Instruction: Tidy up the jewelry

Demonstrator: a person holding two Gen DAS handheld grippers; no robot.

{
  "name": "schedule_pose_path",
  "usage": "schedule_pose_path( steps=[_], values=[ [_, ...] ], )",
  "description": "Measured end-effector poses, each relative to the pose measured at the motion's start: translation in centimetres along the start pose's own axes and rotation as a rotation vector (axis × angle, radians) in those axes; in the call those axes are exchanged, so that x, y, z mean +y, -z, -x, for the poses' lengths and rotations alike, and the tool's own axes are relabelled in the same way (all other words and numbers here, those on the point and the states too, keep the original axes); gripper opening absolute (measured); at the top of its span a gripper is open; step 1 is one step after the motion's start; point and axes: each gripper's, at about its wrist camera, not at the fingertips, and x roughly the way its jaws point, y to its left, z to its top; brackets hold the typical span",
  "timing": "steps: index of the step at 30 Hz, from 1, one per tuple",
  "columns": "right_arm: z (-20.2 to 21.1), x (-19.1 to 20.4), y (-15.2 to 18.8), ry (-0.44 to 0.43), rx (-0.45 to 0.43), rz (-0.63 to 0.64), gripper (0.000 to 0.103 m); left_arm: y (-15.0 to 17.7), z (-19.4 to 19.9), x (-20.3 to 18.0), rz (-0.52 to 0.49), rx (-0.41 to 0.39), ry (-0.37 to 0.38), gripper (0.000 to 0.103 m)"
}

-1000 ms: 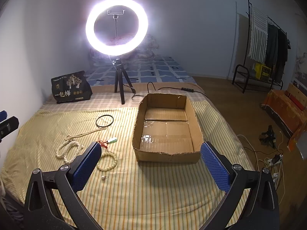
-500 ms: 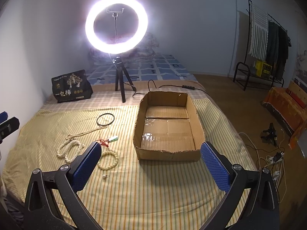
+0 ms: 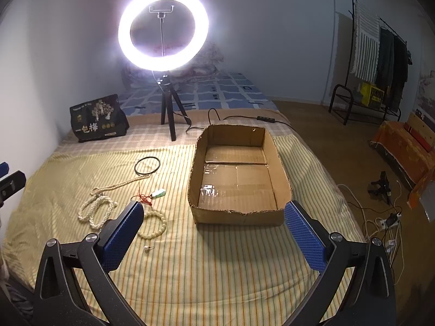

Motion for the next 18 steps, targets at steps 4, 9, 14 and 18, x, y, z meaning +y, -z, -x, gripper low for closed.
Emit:
schedule_pose_path(
  steps=[4,9,14,18],
  values=[
    [-0.4,0.6,0.1,-0.005,0.000,0.034,0.102,-0.1,-0.7,1.1,0.006,0.022,-0.006,0.103],
    [-0.7,2.0,0.4,-0.057,-0.015,0.112,0.102,-0.1,-1.6,3.0,0.031,0.039,-0.041,0.103],
    [-1.7,3.5,1.2,-0.078,-0.020,0.221,0.102,-0.1,-2.6,5.0,0.057,0.055,-0.066,0.103],
    [-3.2,4.5,2.1,-0.160,0.044,0.273,0.102,0.5,-4.2,6.1,0.069,0.118,-0.046,0.103]
  ],
)
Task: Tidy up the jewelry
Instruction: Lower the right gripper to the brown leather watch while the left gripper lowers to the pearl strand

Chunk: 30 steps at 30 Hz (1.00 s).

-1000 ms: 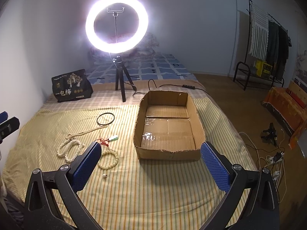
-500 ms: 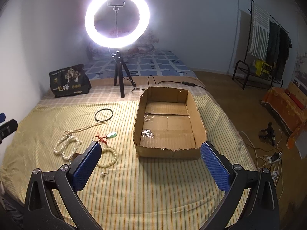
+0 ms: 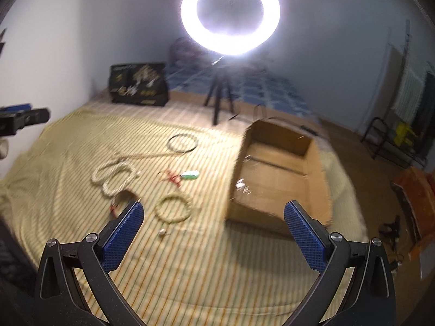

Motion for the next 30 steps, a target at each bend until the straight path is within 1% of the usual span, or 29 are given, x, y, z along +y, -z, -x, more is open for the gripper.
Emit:
schedule_pose_path(
  steps=[1,2,3,4,7,8,9,11,12,13,14,15,18,19,22,24,26,30],
  values=[
    [-0.4,0.1,0.1,-0.014,0.016,0.003,0.102,0.2,-0.3,0.2,0.007,0.015,0.006,0.102],
    [-0.7,0.2,0.4,-0.024,0.025,0.002,0.102,0.4,-0.7,0.5,0.017,0.038,0.013,0.098],
    [-1.1,0.2,0.6,-0.041,0.045,-0.002,0.102,0.5,-1.0,0.6,0.021,0.052,0.015,0.095],
    [-1.3,0.1,0.7,-0.051,0.057,-0.005,0.102,0.7,-1.2,0.8,0.023,0.066,0.016,0.090],
    [-2.3,0.3,1.2,-0.090,0.108,-0.019,0.102,1.1,-1.8,1.0,0.020,0.092,0.019,0.077],
    [-2.4,0.3,1.3,-0.094,0.117,-0.020,0.097,1.3,-2.0,0.9,0.020,0.105,0.030,0.072],
    [-2.8,0.4,1.5,-0.104,0.137,-0.018,0.090,1.5,-2.2,0.8,0.018,0.124,0.050,0.069],
    [-3.5,0.6,2.0,-0.139,0.183,-0.018,0.083,1.7,-2.7,0.5,0.021,0.156,0.087,0.062],
    [-3.7,0.7,2.1,-0.155,0.199,-0.022,0.081,1.9,-3.1,0.3,0.024,0.176,0.109,0.060],
    [-4.1,0.8,2.3,-0.174,0.216,-0.030,0.080,1.9,-3.3,0.2,0.026,0.189,0.120,0.055],
    [-4.3,0.9,2.4,-0.189,0.230,-0.040,0.076,2.0,-3.6,0.1,0.028,0.206,0.133,0.051],
    [-4.7,1.0,2.5,-0.206,0.243,-0.049,0.071,2.1,-4.0,-0.2,0.025,0.223,0.144,0.049],
    [-5.4,1.3,2.3,-0.263,0.277,-0.075,0.062,2.1,-4.9,-0.9,0.012,0.251,0.172,0.045],
    [-5.5,1.5,2.1,-0.275,0.279,-0.078,0.061,2.1,-5.2,-1.1,0.009,0.258,0.179,0.042],
    [-6.0,2.5,1.5,-0.307,0.281,-0.067,0.057,2.0,-6.8,-2.0,-0.011,0.299,0.203,0.040],
    [-6.5,3.3,1.2,-0.331,0.290,-0.060,0.051,2.0,-8.0,-2.1,-0.004,0.335,0.219,0.037],
    [-7.1,3.9,1.1,-0.343,0.306,-0.056,0.043,2.1,-9.4,-2.0,0.020,0.375,0.222,0.035],
    [-8.8,5.0,1.1,-0.362,0.353,-0.059,0.038,2.0,-11.0,-2.1,0.025,0.394,0.211,0.034]
  ],
)
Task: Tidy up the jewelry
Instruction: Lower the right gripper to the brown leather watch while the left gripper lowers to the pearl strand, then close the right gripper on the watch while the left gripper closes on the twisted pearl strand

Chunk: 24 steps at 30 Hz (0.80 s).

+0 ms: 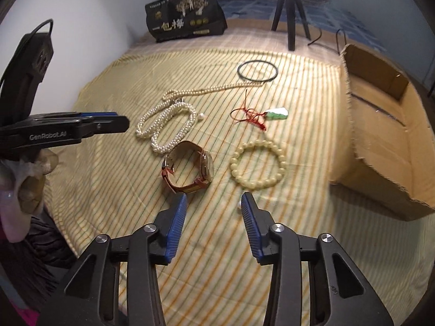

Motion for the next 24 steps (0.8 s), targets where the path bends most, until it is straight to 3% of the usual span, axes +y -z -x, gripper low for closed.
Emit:
schedule_pose_path(
  steps=[4,9,24],
  values=[
    [-0.9,-0.2,-0.7,-0.046,0.019,-0.041,0.033,-0.5,-1.4,0.0,-0.004,0.021,-0.010,0.034],
    [-1.9,-0.5,-1.8,-0.037,0.020,-0.060,0.028,-0.7,-2.8,-0.1,-0.011,0.050,-0.017,0.029],
    [-4.7,0.8,-3.0,-0.033,0.067,-0.013,0.025,-2.3,-6.8,-0.4,-0.015,0.101,-0.056,0.029]
  ],
)
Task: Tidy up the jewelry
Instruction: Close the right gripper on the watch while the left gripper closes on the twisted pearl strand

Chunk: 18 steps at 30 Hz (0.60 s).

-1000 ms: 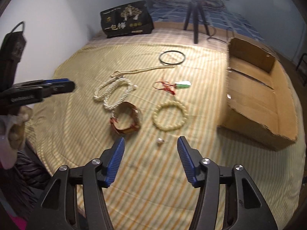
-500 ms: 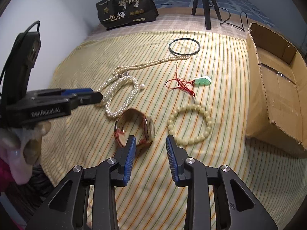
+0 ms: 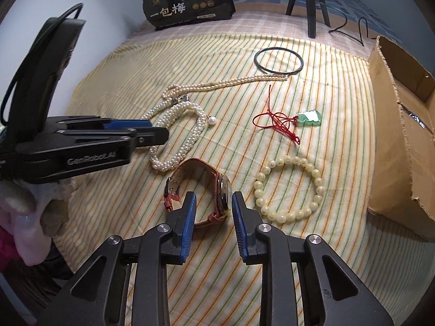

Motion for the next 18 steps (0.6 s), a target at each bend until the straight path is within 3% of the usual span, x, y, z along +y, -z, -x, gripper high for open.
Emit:
schedule_pose_path(
  steps=[9,12,18],
  values=[
    [-1.3,0.0,-0.4,0.020,0.029,0.016,0.025,-0.8,-1.2,-0.4,0.002,0.003,-0.009,0.028],
    [-1.8,0.3,-0.2,0.038,0.041,0.033,0.024,-1.2,-1.4,-0.6,-0.002,-0.006,-0.032,0.009],
    [-1.7,0.6,-0.2,0.075,0.031,0.058,0.013,-1.0,-0.8,0.0,0.026,-0.018,-0.016,0.006]
  ],
)
